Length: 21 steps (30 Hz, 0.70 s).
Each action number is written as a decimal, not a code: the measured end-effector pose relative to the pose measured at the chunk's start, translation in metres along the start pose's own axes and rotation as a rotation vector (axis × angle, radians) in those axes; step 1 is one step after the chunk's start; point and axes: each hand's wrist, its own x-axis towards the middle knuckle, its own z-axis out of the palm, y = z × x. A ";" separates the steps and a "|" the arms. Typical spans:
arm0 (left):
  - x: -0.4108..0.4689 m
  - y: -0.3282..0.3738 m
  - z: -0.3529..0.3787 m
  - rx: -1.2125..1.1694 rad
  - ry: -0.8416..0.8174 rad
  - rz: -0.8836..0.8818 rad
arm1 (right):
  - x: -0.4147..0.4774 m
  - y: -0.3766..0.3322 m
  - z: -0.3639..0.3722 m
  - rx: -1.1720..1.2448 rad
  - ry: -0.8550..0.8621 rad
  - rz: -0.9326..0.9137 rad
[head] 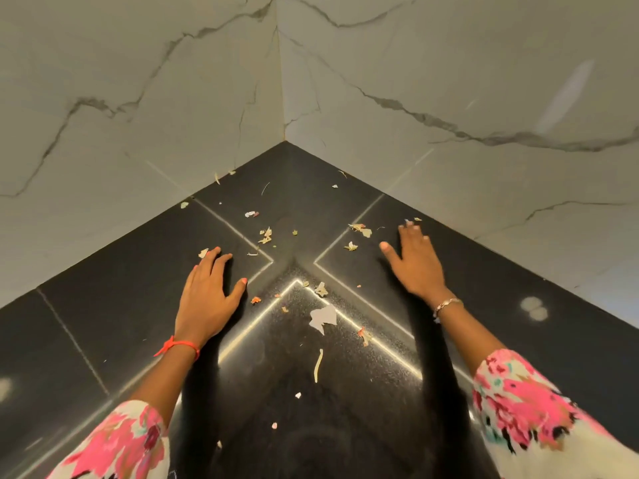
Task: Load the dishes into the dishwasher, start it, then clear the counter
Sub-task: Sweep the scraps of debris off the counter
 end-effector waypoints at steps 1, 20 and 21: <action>0.000 0.000 0.000 -0.001 0.000 -0.001 | -0.011 -0.016 0.007 0.035 -0.019 -0.106; -0.003 0.007 -0.005 -0.027 -0.004 -0.040 | -0.010 -0.073 0.026 0.037 -0.126 -0.380; -0.003 0.008 -0.005 -0.027 -0.010 -0.041 | -0.020 -0.084 0.028 0.119 -0.194 -0.477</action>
